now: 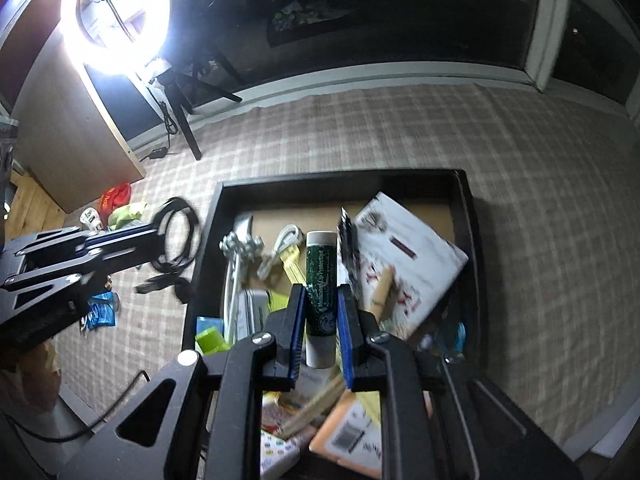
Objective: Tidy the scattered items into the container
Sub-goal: 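Carry the black cable and green tube over the tray and open both grippers, then move both open grippers back toward the remaining pile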
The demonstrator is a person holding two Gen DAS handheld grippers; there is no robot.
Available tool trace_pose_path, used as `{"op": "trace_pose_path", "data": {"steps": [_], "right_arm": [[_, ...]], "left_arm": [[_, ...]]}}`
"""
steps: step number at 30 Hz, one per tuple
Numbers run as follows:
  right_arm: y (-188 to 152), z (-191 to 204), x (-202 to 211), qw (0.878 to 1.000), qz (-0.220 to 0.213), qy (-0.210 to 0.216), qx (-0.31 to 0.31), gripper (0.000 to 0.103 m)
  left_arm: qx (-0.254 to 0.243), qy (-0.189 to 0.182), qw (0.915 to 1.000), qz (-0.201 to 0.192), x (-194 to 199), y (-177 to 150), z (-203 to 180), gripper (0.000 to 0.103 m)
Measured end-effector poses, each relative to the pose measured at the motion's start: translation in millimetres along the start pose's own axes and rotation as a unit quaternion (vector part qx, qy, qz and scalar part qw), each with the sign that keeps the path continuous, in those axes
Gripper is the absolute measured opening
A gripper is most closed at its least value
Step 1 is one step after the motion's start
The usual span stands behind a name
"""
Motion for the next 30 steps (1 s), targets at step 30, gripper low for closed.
{"op": "trace_pose_path", "data": {"steps": [30], "right_arm": [[19.4, 41.9, -10.3, 0.999, -0.008, 0.005, 0.052, 0.045]], "left_arm": [[0.021, 0.065, 0.9972, -0.031, 25.9, 1.6, 25.7, 0.032]]}}
Point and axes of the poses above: each gripper's, at about its wrist camera, not at the fingertips, and x roughly against the way its jaws point, z to its left, y to its top, the point moved 5 cm from there along -x, roughly the way its jaws point, and after that the axes turned 15 degrees about -z, right-handed, at the moved point
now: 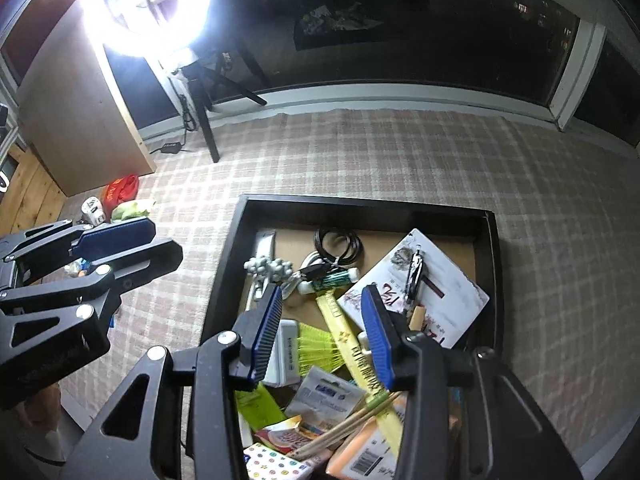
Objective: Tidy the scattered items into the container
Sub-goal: 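Move both open grippers back toward the remaining pile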
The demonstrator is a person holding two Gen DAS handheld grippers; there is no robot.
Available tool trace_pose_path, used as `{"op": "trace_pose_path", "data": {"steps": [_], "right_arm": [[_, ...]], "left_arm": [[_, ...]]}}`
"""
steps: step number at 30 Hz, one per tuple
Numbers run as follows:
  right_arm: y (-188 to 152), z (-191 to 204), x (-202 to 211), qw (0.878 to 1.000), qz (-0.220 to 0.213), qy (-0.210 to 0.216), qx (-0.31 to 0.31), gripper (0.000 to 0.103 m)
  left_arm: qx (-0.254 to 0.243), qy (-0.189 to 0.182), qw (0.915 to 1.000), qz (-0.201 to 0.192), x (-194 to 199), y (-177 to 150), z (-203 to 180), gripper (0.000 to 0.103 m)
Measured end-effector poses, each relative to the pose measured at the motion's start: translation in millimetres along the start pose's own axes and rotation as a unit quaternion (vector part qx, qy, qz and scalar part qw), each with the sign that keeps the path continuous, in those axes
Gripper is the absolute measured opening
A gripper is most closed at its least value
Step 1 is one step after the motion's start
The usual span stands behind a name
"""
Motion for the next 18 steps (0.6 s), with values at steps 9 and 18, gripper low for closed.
{"op": "trace_pose_path", "data": {"steps": [9, 18], "right_arm": [[-14.9, 45.5, 24.9, 1.0, -0.018, 0.011, -0.001, 0.05], [-31.9, 114.1, 38.1, 0.999, -0.028, 0.016, 0.009, 0.052]], "left_arm": [[0.011, 0.017, 0.9993, -0.033, 60.1, -25.8, 34.1, 0.045], [0.023, 0.034, 0.998, -0.048, 115.8, -62.2, 91.3, 0.055]]}}
Point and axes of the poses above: each gripper's, at about its wrist camera, not at the fingertips, and x roughly against the way its jaws point, z to its left, y to its top, the point moved 5 cm from there along -x, roughly the way its jaws point, and after that the axes turned 15 degrees about -z, right-handed, at the moved point
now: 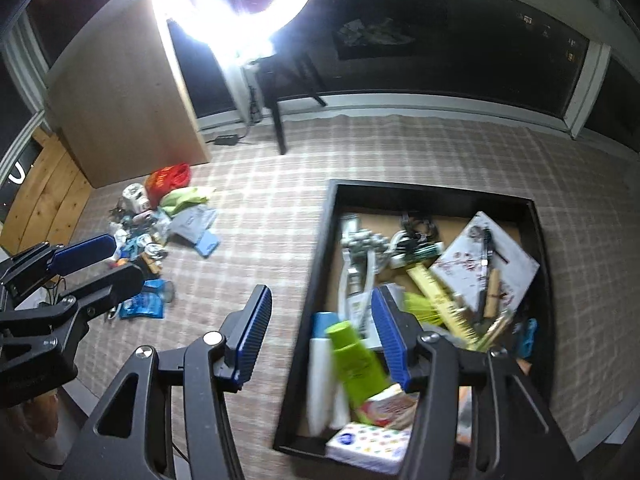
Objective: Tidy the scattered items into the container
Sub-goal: 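Move both open grippers back toward the remaining pile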
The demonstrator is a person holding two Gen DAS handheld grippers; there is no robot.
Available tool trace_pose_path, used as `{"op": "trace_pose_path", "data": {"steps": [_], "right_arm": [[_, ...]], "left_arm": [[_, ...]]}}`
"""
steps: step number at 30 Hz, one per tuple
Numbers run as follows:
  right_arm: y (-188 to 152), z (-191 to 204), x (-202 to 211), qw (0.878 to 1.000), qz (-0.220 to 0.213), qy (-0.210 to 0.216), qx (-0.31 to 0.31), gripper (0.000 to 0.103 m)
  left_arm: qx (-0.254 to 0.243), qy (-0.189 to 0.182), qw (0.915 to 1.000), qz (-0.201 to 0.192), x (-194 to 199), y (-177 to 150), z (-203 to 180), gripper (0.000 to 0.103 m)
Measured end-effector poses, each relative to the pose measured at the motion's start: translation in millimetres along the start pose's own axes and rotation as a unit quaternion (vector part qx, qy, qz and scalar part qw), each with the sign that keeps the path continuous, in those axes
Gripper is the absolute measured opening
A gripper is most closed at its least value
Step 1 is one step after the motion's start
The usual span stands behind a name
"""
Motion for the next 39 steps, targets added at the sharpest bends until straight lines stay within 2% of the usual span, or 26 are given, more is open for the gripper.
{"op": "trace_pose_path", "data": {"steps": [3, 6, 9, 15, 22, 29, 39], "right_arm": [[-7.4, 28.6, 1.3, 1.0, -0.004, 0.0, 0.009, 0.057], [-18.3, 57.8, 0.2, 1.0, -0.003, 0.002, 0.021, 0.058], [-30.4, 83.4, -1.4, 0.999, -0.003, 0.0, 0.033, 0.061], [-60.2, 123.2, -13.0, 0.999, 0.011, 0.008, 0.033, 0.061], [-91.3, 145.3, -25.9, 0.999, 0.028, 0.008, 0.016, 0.061], [-114.2, 157.9, -36.6, 0.999, 0.042, 0.004, 0.011, 0.061], [-123.6, 178.0, -42.7, 0.999, 0.048, 0.015, 0.011, 0.061]], "left_arm": [[0.01, 0.013, 0.9999, 0.0, 14.3, -11.8, 27.3, 0.062], [0.017, 0.036, 0.9992, 0.006, 25.1, -25.7, 55.3, 0.064], [0.021, 0.068, 0.9973, 0.017, 34.9, -44.3, 86.0, 0.076], [0.052, 0.114, 0.9913, 0.039, 49.3, -88.6, 144.0, 0.076], [0.111, 0.154, 0.9802, 0.058, 69.2, -138.8, 204.1, 0.076], [0.129, 0.166, 0.9761, 0.055, 85.6, -156.0, 226.0, 0.076], [0.14, 0.167, 0.9753, 0.036, 99.0, -160.2, 242.9, 0.076]]}}
Point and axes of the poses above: each gripper's, at about its wrist camera, not at the fingertips, and x roughly against the way its jaws point, z to its left, y to its top, the point moved 5 cm from there along -x, roughly the way its jaws point, and after that the axes turned 15 degrees about -z, right-handed, at the moved point
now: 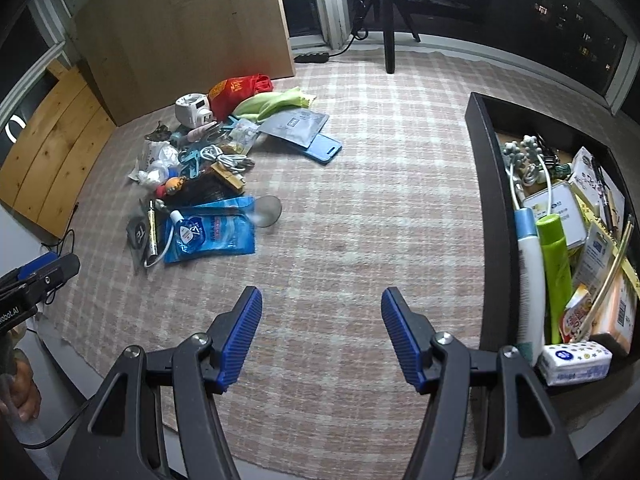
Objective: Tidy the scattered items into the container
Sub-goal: 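Move both open grippers back toward the remaining pile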
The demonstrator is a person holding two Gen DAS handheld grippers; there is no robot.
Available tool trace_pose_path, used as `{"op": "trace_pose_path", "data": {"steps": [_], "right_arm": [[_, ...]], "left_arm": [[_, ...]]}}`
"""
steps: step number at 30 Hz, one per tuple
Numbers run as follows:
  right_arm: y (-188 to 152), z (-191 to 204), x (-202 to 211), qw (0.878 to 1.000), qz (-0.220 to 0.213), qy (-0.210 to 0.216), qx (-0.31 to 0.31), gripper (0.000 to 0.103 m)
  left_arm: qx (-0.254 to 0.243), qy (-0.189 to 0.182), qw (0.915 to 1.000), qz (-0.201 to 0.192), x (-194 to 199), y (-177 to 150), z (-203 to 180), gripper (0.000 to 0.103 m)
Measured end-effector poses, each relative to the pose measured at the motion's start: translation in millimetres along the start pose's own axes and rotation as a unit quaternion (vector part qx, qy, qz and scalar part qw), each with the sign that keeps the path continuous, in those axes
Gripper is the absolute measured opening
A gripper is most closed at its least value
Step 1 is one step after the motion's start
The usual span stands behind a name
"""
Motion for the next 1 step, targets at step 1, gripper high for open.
{"op": "trace_pose_path", "data": {"steps": [1], "right_arm": [[-0.9, 0.7, -0.1, 1.0, 0.0, 0.0, 0.0, 0.061]], "left_arm": [[-0.001, 0.002, 1.0, 0.0, -0.7, -1.0, 1.8, 0.076]]}}
Point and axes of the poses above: each gripper's, at about its wrist camera, not at the fingertips, and x roughly against the way its jaws point, z to its left, y to its top, the point moved 5 cm from there along -x, roughly the way its jaws point, and after that the axes turned 15 degrees about -z, right-handed, at the moved point
